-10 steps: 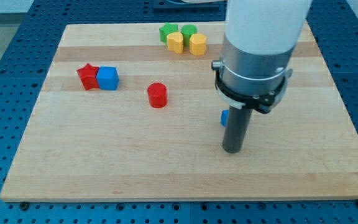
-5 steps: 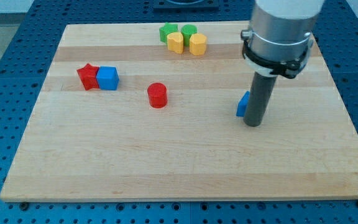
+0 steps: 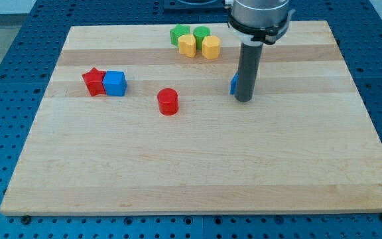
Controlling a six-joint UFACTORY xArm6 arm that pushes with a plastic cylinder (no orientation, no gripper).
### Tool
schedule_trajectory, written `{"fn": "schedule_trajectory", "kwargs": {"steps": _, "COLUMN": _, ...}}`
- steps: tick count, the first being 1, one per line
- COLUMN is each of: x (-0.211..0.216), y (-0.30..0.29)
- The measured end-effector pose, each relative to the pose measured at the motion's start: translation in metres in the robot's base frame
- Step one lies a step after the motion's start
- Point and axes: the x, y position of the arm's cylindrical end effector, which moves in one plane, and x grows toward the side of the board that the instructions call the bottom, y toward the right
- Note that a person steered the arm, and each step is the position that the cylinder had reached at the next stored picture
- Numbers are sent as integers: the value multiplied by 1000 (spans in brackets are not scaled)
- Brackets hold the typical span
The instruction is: Push the blue tringle towards the bottom center
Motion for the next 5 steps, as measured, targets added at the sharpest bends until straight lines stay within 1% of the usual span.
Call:
{"fn": "schedule_trajectory", "kwargs": {"steps": 1, "x": 30, "y": -14}}
{"fn": "schedule_trajectory", "kwargs": {"steps": 2, "x": 78, "y": -48}}
{"fn": "schedule_trajectory", "kwargs": {"steps": 3, "x": 89, "y": -112}}
{"fn": "schedule_trajectory", "kwargs": {"steps": 4, "x": 87, "y": -181}}
{"fn": "schedule_trajectory", "kwargs": {"steps": 5, "x": 68, "y": -241}}
